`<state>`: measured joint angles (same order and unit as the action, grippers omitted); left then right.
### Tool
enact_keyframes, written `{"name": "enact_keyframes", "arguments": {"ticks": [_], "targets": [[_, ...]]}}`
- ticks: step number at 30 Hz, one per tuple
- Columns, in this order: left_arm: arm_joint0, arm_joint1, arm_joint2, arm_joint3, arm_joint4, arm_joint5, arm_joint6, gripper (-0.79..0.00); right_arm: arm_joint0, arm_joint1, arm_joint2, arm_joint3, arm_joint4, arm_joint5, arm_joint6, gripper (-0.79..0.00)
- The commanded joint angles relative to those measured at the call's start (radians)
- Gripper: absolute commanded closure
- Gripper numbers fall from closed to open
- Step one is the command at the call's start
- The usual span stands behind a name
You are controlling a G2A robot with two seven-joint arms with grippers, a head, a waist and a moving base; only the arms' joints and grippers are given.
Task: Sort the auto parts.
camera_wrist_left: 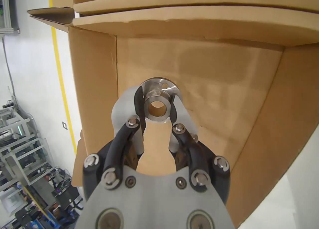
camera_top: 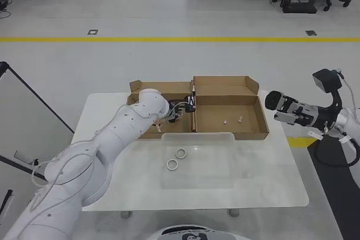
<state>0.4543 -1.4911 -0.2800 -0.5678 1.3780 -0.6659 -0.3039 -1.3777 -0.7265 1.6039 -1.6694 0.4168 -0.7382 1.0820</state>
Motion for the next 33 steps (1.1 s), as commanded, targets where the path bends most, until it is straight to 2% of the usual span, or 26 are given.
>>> {"name": "enact_keyframes", "arguments": {"ticks": [1,8,9,12,13,14,15,22,28,33], "targets": [[0.000,-0.013,0.005,0.026,0.011,0.001,0.009,0.000,0.000,0.000,0.000,0.000,0.000,0.000,0.000,-0.785],[-0.003,-0.052,0.016,0.099,0.046,-0.003,0.026,0.000,0.000,0.000,0.000,0.000,0.000,0.000,0.000,-0.785],[-0.003,-0.056,0.016,0.107,0.049,-0.003,0.030,-0.022,0.000,0.000,0.000,0.000,0.000,0.000,0.000,-0.785],[-0.006,-0.069,0.015,0.130,0.055,-0.003,0.039,-0.363,0.000,0.000,0.000,0.000,0.000,0.000,0.000,-0.785],[-0.006,-0.073,0.014,0.137,0.056,-0.002,0.043,-0.631,0.000,0.000,0.000,0.000,0.000,0.000,0.000,-0.785],[-0.007,-0.076,0.014,0.144,0.057,-0.002,0.045,-0.760,0.000,0.000,0.000,0.000,0.000,0.000,0.000,-0.785],[-0.008,-0.080,0.013,0.150,0.059,-0.003,0.048,-0.785,0.000,0.000,0.000,0.000,0.000,0.000,0.000,-0.785],[-0.031,-0.097,0.000,0.180,0.059,-0.023,0.054,-0.785,0.000,0.000,0.000,0.000,0.000,0.000,0.000,-0.785],[-0.066,-0.101,-0.006,0.167,0.092,-0.011,0.090,-0.785,0.000,0.000,0.000,0.000,0.000,0.000,0.000,-0.785],[-0.102,-0.096,-0.014,0.123,0.111,-0.081,0.088,-0.785,0.000,0.000,0.000,0.000,0.000,0.000,0.000,-0.785]]}}
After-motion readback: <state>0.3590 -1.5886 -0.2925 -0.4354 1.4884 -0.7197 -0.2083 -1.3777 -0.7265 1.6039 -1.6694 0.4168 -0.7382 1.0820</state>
